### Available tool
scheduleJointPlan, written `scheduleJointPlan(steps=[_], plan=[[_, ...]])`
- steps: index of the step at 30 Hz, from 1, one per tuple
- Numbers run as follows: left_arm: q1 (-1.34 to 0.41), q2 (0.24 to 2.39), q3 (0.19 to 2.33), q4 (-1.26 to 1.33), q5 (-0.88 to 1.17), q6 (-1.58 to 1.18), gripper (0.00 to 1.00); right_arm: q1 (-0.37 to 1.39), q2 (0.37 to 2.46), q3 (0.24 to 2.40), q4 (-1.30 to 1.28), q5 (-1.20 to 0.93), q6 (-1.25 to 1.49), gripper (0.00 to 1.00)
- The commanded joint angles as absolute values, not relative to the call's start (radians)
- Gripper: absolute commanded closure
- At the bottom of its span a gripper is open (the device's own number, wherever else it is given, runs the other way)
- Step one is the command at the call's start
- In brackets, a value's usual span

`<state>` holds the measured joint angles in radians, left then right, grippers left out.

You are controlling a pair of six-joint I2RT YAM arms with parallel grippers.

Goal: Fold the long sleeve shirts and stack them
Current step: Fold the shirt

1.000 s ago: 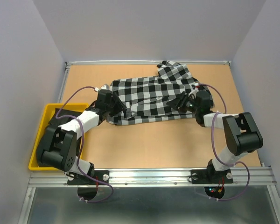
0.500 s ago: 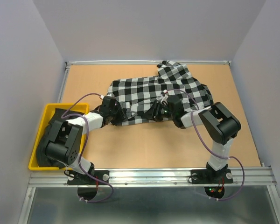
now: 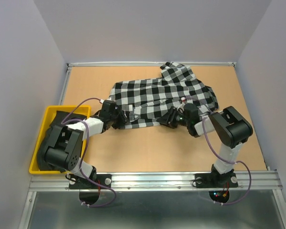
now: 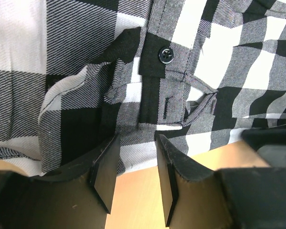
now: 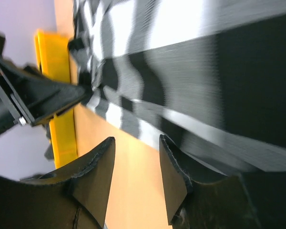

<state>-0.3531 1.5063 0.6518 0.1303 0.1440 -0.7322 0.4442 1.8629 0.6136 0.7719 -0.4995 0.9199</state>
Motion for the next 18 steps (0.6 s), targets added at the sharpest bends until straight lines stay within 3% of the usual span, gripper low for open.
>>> scheduleJointPlan(steps=[1, 18], plan=[[-0.333, 1.497, 0.601, 0.002, 0.115, -0.716, 0.52, 0.284, 1.789, 0.511, 0.723, -0.454, 0.867, 0.52], [-0.275, 1.425, 0.581, -0.069, 0.127, -0.686, 0.52, -0.119, 1.591, 0.377, 0.581, -0.456, 0.796, 0.52]])
